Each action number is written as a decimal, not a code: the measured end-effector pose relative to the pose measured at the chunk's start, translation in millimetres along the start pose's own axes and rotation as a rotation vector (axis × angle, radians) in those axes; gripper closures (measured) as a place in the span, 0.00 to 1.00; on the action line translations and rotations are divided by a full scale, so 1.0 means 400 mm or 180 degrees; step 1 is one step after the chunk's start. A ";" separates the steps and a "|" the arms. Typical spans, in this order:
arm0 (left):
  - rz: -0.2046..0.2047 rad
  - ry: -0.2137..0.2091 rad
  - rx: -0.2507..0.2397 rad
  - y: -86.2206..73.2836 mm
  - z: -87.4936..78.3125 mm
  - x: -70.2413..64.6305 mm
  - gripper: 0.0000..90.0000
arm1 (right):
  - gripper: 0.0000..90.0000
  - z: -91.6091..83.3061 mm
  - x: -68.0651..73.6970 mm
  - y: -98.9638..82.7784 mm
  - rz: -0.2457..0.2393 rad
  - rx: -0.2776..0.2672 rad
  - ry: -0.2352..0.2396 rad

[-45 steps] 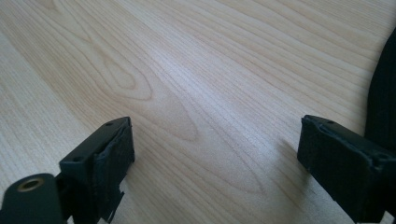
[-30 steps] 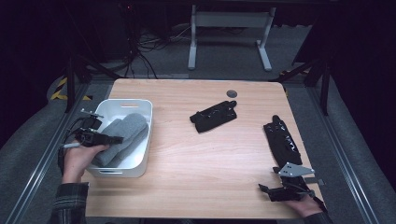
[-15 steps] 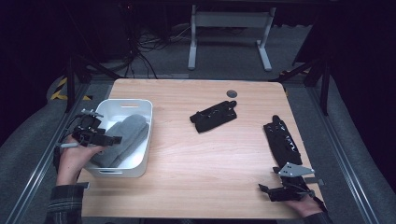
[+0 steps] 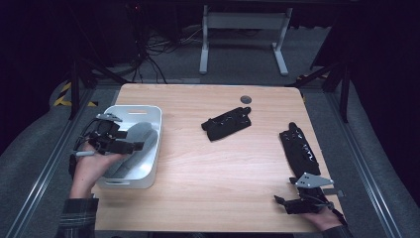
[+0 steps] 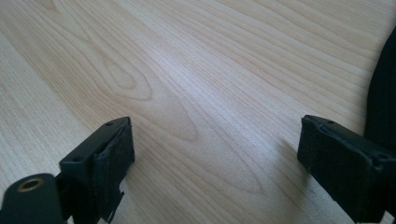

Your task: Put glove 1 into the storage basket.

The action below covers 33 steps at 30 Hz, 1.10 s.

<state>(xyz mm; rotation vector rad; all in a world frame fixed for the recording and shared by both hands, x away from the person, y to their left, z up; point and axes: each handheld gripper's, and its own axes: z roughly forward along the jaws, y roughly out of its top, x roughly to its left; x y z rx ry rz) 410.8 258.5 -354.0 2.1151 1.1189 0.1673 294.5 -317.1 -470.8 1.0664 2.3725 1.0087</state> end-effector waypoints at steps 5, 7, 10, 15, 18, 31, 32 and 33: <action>0.0125 -0.0147 -0.0013 0.017 0.040 -0.054 0.18 | 0.13 0.000 0.000 0.000 0.0008 -0.0002 -0.0012; 0.0134 -0.0177 -0.0012 0.019 0.046 -0.064 0.18 | 0.13 0.000 0.000 0.000 0.0008 -0.0001 -0.0012; 0.0266 -0.0296 -0.0014 0.035 0.078 -0.119 0.18 | 0.12 0.001 -0.001 0.001 0.0013 -0.0001 -0.0021; 0.0403 -0.0390 -0.0029 0.049 0.121 -0.181 0.18 | 0.12 0.001 -0.002 0.001 -0.0013 0.0003 -0.0017; 0.0496 -0.0476 0.0005 0.056 0.150 -0.217 0.18 | 0.13 0.000 -0.004 0.001 -0.0023 -0.0003 -0.0005; 0.0767 -0.0640 0.0025 0.015 0.277 -0.318 0.19 | 0.14 0.000 -0.006 0.001 -0.0052 -0.0012 0.0023; 0.0806 -0.0627 0.0053 0.010 0.285 -0.322 0.19 | 0.14 0.001 -0.006 0.001 -0.0057 -0.0014 0.0024; 0.0806 -0.0627 0.0053 0.010 0.285 -0.322 0.19 | 0.14 0.001 -0.006 0.001 -0.0057 -0.0014 0.0024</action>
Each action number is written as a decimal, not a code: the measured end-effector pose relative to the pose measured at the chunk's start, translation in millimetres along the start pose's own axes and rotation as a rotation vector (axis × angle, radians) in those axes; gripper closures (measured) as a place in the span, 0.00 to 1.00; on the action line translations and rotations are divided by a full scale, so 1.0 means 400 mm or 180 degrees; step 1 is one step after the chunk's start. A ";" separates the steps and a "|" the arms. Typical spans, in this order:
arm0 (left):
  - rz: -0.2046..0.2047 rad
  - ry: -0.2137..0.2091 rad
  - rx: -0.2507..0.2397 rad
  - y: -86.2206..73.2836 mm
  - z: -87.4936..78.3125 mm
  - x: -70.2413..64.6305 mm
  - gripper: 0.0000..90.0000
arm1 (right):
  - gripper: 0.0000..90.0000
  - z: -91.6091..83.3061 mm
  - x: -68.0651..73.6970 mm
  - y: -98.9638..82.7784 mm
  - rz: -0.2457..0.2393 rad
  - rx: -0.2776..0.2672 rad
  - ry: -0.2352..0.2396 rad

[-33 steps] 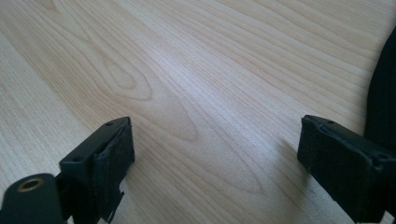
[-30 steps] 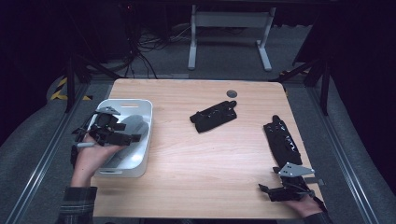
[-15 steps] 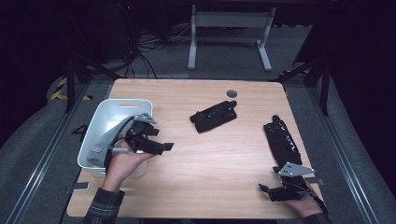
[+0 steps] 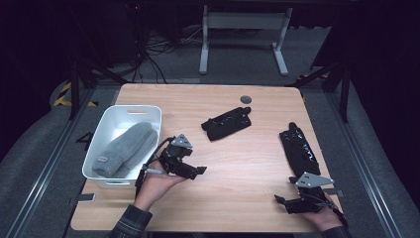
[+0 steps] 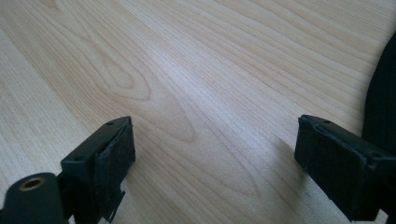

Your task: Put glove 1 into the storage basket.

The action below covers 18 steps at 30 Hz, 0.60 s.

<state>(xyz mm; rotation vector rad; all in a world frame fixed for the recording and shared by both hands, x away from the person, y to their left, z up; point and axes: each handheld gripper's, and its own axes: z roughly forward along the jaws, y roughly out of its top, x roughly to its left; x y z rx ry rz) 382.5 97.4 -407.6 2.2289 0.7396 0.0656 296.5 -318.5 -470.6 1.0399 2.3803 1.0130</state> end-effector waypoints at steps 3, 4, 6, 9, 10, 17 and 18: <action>0.0066 0.0041 0.0000 -0.027 0.038 -0.008 0.19 | 0.15 0.002 0.002 0.002 -0.0002 -0.0003 -0.0005; 0.0054 0.0042 0.0006 -0.033 0.045 -0.009 0.19 | 0.15 0.002 0.003 0.002 -0.0004 -0.0006 -0.0004; 0.0061 0.0037 0.0048 -0.048 0.064 -0.009 0.19 | 0.14 0.002 0.003 0.002 -0.0013 -0.0004 0.0002; 0.0107 0.0091 0.0154 -0.067 0.086 -0.011 0.18 | 0.14 0.003 0.001 0.003 -0.0007 -0.0001 0.0012; 0.0124 0.0088 0.0177 -0.070 0.089 -0.011 0.18 | 0.14 0.003 0.001 0.003 -0.0007 -0.0002 0.0012; 0.0185 0.0076 0.0156 -0.094 0.105 -0.015 0.16 | 0.19 -0.004 0.002 0.008 -0.0010 0.0065 0.0007; 0.0186 0.0073 0.0174 -0.097 0.107 -0.017 0.15 | 0.19 -0.008 0.001 0.010 -0.0001 0.0055 0.0003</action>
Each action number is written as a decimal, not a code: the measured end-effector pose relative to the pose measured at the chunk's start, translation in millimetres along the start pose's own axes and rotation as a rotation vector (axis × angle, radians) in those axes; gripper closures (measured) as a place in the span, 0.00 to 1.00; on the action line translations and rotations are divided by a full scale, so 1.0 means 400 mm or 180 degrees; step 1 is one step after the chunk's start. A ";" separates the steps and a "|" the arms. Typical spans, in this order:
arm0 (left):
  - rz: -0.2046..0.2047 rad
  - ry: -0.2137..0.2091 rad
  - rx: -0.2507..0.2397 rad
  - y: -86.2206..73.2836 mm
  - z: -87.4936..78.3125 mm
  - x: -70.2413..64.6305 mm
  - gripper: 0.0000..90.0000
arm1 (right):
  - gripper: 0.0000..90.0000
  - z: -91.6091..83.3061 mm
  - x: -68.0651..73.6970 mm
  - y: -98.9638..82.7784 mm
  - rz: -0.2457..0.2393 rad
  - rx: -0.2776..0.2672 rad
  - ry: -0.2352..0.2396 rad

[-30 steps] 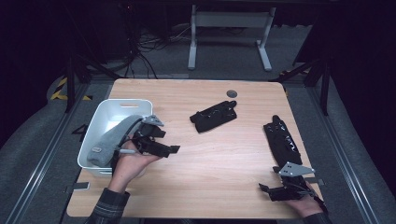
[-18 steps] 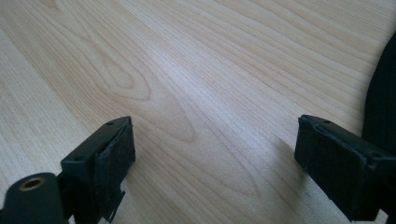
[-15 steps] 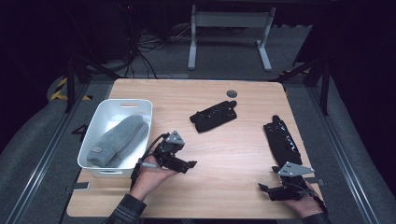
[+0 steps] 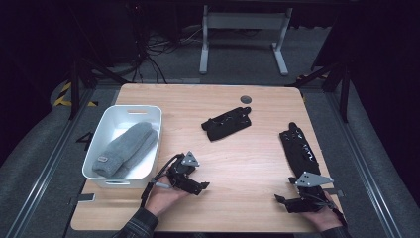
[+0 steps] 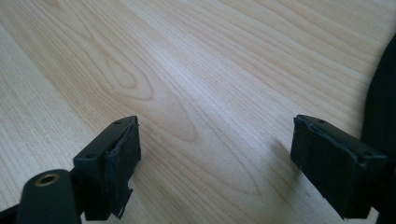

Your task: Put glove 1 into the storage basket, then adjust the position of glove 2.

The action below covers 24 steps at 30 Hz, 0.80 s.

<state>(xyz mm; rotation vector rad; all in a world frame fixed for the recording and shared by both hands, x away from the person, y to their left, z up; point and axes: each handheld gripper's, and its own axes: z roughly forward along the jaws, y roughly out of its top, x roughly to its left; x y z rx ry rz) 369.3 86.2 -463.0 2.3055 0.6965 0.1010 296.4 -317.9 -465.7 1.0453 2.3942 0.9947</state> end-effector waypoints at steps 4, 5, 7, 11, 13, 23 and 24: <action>0.0068 0.0023 0.0056 -0.008 0.007 -0.006 0.13 | 0.22 -0.016 -0.005 0.009 0.0083 -0.0094 0.0016; 0.0094 0.0016 0.0058 -0.010 0.007 -0.007 0.12 | 0.22 -0.019 -0.007 0.011 0.0083 -0.0085 0.0019; 0.0101 0.0031 0.0041 -0.015 0.007 -0.009 0.11 | 0.23 -0.022 -0.011 0.019 0.0099 -0.0083 0.0028; 0.0153 -0.0017 -0.0013 -0.024 0.004 -0.006 0.10 | 0.24 -0.024 -0.027 0.041 0.0145 -0.0089 0.0043; 0.0217 -0.0021 -0.0042 -0.031 0.004 -0.006 0.10 | 0.24 -0.020 -0.038 0.053 0.0158 -0.0086 0.0026; 0.0328 0.0143 -0.0138 -0.054 0.005 -0.017 0.08 | 0.58 -0.028 -0.104 0.099 0.0291 -0.0181 -0.0071; 0.0326 0.0155 -0.0142 -0.053 0.006 -0.017 0.07 | 0.61 -0.029 -0.113 0.102 0.0319 -0.0197 -0.0085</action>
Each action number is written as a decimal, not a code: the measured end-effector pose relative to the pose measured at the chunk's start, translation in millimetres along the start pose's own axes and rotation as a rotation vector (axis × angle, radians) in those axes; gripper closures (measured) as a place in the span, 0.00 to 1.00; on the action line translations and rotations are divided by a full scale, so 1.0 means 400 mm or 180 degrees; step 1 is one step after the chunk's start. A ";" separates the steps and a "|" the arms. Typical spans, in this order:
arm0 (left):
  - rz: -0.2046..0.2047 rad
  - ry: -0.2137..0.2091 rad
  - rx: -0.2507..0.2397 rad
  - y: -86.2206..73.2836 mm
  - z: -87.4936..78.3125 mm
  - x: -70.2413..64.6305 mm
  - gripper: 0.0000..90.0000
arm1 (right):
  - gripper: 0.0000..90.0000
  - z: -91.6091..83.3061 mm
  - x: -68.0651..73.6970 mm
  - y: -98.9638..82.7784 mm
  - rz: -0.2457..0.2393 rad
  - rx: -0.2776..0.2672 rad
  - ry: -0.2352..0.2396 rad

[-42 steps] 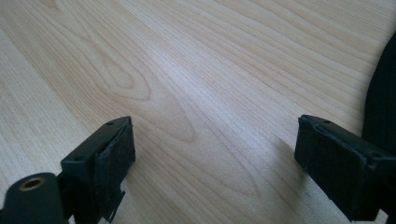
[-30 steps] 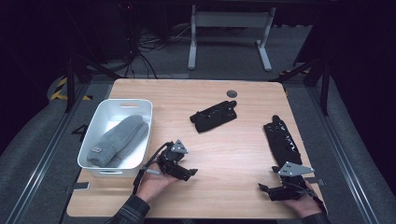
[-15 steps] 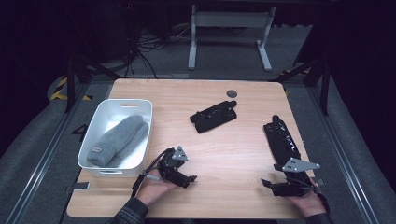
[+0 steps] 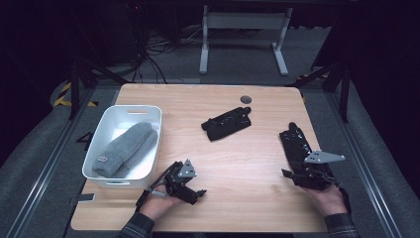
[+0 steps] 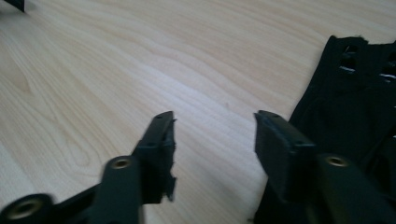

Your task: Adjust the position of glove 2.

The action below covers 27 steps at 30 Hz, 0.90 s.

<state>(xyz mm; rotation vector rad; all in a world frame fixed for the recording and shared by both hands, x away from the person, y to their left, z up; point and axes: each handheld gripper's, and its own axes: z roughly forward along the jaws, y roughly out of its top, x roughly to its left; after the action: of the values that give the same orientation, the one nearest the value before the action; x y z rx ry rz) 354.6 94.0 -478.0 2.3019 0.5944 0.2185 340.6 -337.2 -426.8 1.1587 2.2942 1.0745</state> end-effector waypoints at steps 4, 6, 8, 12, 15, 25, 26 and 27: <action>-0.0001 0.0002 0.0001 0.000 0.000 0.000 0.06 | 0.82 -0.002 -0.036 0.019 0.0070 -0.0037 -0.0071; -0.0005 0.0008 0.0003 0.000 0.000 0.000 0.06 | 0.91 0.001 -0.053 0.029 0.0099 -0.0043 -0.0120; 0.0002 0.0004 0.0008 -0.001 -0.001 0.000 0.06 | 0.99 0.005 -0.070 0.039 0.0095 -0.0004 -0.0221; 0.0016 -0.0013 0.0007 -0.002 -0.001 0.001 0.05 | 1.00 0.015 -0.104 0.044 0.0112 0.0084 -0.0310; 0.0028 -0.0026 0.0015 -0.002 -0.001 0.000 0.05 | 1.00 0.023 -0.130 0.043 0.0149 0.0116 -0.0375; 0.0052 -0.0064 0.0029 -0.003 -0.001 0.001 0.03 | 1.00 0.034 -0.199 0.031 0.0300 0.0147 -0.0541; 0.0052 -0.0067 0.0028 -0.003 -0.001 0.001 0.03 | 1.00 0.036 -0.200 0.029 0.0291 0.0172 -0.0572; 0.0056 -0.0066 0.0035 -0.003 -0.001 0.000 0.03 | 1.00 0.037 -0.203 0.023 0.0272 0.0228 -0.0605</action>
<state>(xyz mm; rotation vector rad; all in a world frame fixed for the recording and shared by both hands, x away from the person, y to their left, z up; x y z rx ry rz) 354.2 94.9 -478.4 2.3181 0.5665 0.1999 403.3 -391.6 -431.2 1.3368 2.1686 0.8759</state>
